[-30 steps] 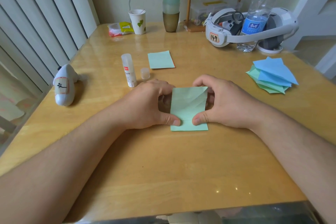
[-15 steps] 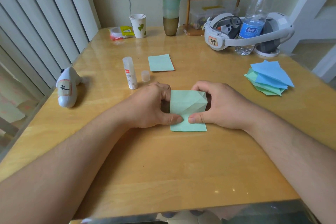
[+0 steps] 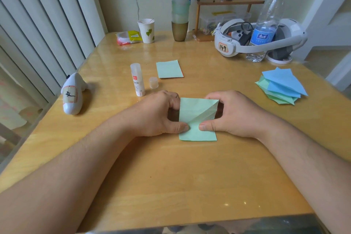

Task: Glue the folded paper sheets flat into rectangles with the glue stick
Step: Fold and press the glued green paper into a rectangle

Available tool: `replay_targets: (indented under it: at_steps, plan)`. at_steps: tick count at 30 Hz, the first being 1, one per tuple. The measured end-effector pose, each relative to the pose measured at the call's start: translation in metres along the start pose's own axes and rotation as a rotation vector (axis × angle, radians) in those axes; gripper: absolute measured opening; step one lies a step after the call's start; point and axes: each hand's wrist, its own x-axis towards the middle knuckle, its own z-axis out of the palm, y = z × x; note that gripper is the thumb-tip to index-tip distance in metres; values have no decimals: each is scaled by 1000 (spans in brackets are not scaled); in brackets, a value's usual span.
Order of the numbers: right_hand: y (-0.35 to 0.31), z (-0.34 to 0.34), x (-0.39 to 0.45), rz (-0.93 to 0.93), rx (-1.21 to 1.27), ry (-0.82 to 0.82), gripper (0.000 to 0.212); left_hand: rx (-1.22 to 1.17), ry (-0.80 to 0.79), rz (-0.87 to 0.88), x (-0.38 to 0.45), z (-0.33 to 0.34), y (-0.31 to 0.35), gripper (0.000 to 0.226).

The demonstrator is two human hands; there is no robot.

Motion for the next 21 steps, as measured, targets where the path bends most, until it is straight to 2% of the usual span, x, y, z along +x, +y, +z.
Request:
replay_targets:
  at_steps: [9,13,17,21]
  plan:
    - [-2,10,5,-31,-24,34,32,16,71,9,3,4,8,34]
    - [0,4,3,-27,-39,9,26,3,41,3,0,1,0,16]
    - [4,0,3,-19,-45,3,22,10,48,-12,1,1,-6,33]
    - [5,0,4,-21,-34,6,25,13,47,-13,2,1,-6,32]
